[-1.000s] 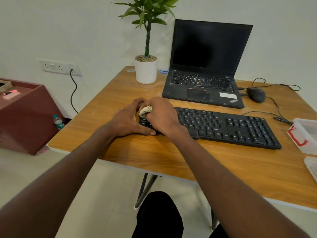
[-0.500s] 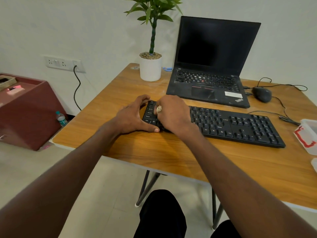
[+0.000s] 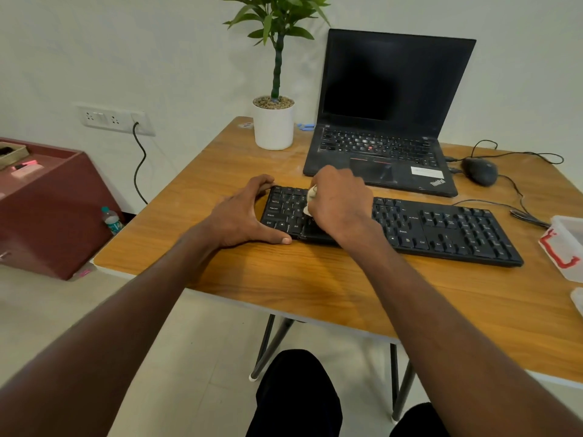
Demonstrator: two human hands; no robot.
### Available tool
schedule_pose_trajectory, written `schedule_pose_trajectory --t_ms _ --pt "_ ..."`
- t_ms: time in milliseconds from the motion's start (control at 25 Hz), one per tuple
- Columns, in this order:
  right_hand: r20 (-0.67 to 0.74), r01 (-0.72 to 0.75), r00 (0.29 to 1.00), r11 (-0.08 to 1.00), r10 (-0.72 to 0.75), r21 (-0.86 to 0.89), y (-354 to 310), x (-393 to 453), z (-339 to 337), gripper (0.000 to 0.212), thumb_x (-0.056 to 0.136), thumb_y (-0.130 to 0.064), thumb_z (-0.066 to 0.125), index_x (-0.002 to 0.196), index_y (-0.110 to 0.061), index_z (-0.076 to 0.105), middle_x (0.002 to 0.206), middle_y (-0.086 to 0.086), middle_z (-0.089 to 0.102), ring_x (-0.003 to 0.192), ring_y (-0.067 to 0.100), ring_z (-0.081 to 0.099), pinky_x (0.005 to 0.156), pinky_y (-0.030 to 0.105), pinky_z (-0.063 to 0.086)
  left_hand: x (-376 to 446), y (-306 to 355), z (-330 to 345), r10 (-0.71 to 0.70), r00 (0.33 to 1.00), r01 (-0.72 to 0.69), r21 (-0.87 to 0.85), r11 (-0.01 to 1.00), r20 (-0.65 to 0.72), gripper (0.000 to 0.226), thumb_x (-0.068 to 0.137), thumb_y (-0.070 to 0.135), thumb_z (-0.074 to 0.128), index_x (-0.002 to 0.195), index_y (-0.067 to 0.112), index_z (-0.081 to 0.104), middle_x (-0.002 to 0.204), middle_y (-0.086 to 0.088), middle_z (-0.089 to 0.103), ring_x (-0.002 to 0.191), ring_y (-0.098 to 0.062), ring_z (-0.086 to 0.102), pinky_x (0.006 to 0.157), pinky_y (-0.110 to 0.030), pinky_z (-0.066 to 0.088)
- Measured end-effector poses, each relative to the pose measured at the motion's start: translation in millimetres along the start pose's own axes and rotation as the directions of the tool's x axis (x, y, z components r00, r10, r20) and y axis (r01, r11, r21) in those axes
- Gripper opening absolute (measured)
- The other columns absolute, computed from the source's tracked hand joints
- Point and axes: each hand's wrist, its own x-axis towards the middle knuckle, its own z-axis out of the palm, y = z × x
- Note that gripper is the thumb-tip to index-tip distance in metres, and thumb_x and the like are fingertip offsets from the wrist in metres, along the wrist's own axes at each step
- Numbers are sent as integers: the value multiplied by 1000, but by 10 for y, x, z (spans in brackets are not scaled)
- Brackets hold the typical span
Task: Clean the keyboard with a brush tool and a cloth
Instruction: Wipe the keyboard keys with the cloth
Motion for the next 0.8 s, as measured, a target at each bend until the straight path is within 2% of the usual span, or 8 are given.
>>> schedule_pose_trajectory --t_ms 120,200,280,400,480,640,720,800 --pt "14 84 996 982 -87 171 -147 -8 116 23 85 -22 78 108 -25 77 100 0 74 92 22 70 67 36 56 0 -2 3 -2 1000 2 7 1000 -14 141 41 88 87 157 41 21 162 14 44 147 -11 43 125 -55 30" --pt "-8 48 999 901 -50 430 -221 40 133 20 81 -16 80 97 -28 79 93 -8 75 85 12 70 67 36 60 -4 -3 6 3 1000 -3 1 1000 -23 137 45 86 88 156 42 22 159 16 46 144 -11 46 124 -55 32" --pt "-15 69 997 841 -72 537 -243 68 147 21 79 -15 83 92 -31 80 89 -11 76 83 8 70 70 37 61 2 -5 5 6 1000 -6 -2 1000 -25 135 46 85 89 156 42 23 157 16 49 142 -12 49 122 -56 33" --pt "7 162 985 932 -173 325 -184 -3 189 28 81 -11 78 95 -34 81 96 -8 76 89 13 68 71 34 58 10 -17 7 5 1000 -5 4 1000 -19 140 44 86 88 157 41 21 161 12 46 146 -14 45 124 -56 32" --pt "32 109 992 957 -122 268 -31 -16 130 28 84 -7 74 97 -30 83 98 -3 77 90 17 68 72 35 58 11 -20 -2 -5 1000 5 3 1000 -8 141 42 86 88 158 41 20 164 11 43 148 -13 42 125 -55 29" --pt "42 -51 998 990 46 132 385 -58 -78 19 89 -13 73 106 -19 81 101 8 76 90 24 71 72 35 59 20 -21 -2 -8 1000 7 6 1000 5 141 41 87 87 157 42 20 165 13 41 150 -15 40 126 -57 26" --pt "-3 -26 1000 989 27 148 342 -80 -53 19 88 -11 75 106 -18 81 98 7 77 87 22 71 74 35 60 22 -26 -2 -7 1000 7 2 1000 2 142 40 88 87 157 42 21 165 13 41 150 -14 40 126 -57 26" --pt "-4 44 999 957 -44 287 165 -86 -3 26 85 -4 74 103 -21 82 97 2 78 87 17 72 78 37 62 22 -33 7 -7 1000 7 -6 1000 -3 142 39 89 87 156 43 21 164 13 42 150 -13 40 126 -56 27"
